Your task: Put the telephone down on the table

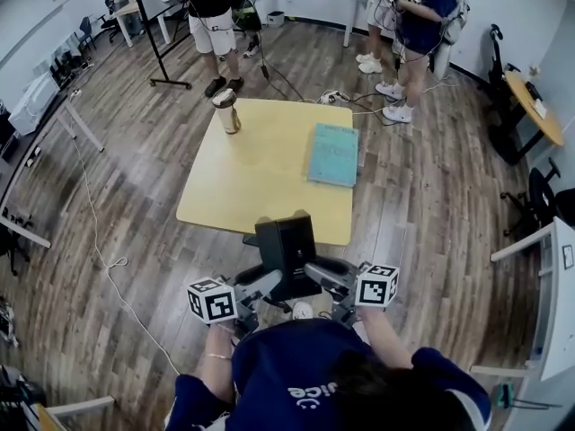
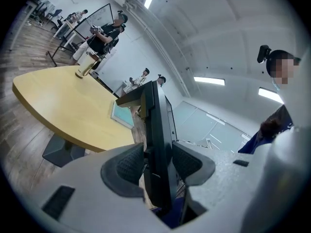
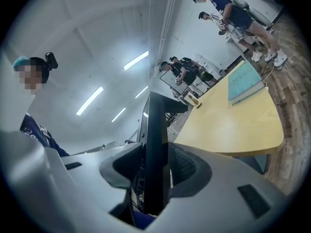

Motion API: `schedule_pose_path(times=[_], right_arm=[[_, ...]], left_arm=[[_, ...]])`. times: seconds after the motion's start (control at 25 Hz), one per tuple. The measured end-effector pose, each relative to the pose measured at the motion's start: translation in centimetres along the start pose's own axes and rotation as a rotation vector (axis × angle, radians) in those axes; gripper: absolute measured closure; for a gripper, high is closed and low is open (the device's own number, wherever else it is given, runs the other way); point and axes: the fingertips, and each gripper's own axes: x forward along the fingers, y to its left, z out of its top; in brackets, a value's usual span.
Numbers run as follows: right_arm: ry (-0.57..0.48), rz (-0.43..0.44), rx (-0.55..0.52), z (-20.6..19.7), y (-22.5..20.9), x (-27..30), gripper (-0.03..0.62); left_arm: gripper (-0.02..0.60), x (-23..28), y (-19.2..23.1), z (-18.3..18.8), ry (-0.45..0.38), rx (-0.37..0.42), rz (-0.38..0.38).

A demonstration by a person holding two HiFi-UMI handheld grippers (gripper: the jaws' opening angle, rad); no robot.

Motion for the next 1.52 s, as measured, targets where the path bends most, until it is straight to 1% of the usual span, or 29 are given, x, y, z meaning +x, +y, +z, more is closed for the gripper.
schedule_pose_path(times=[0.28,0.64,0.84,1.0,1.16,1.28,1.4,1.52], right_arm=[[0.012,0.031,0.0,3.2,-3.0,0.5,0.421],[0.004,0.031,0.03,5.1,-4.7,2.9,0.424],[-0.033,0.003,0.031,7.2,-6.1,5.8,0.425],[-0.061,-0.023,0.037,9.0,-7.1,8.7,0.425],[-0.094,-0.056,0.043,10.5,-8.2,12.1,0.425],[-0.111,-0.075,0.055,11.3,-9.3,14.4,0.426],[-0.13,-0.102,0.071,11.9,-10.3,16.6,0.426],[-0.127,-0.13,0.057,12.6,-11.1,18.7,0.424]], left_arm=[[0.399,3.1,1.6,2.1,-0.032,-0.025,0.017],[0.399,3.9,4.0,4.6,-0.026,-0.044,0.013],[0.399,4.4,6.7,7.8,-0.002,-0.036,-0.02],[0.399,4.5,9.2,10.8,0.04,-0.027,-0.054],[0.399,4.3,12.2,13.8,0.072,-0.037,-0.089],[0.399,4.2,14.4,15.6,0.097,-0.037,-0.104],[0.399,4.1,16.6,17.1,0.11,-0.056,-0.114],[0.399,3.9,18.5,18.6,0.142,-0.056,-0.123]])
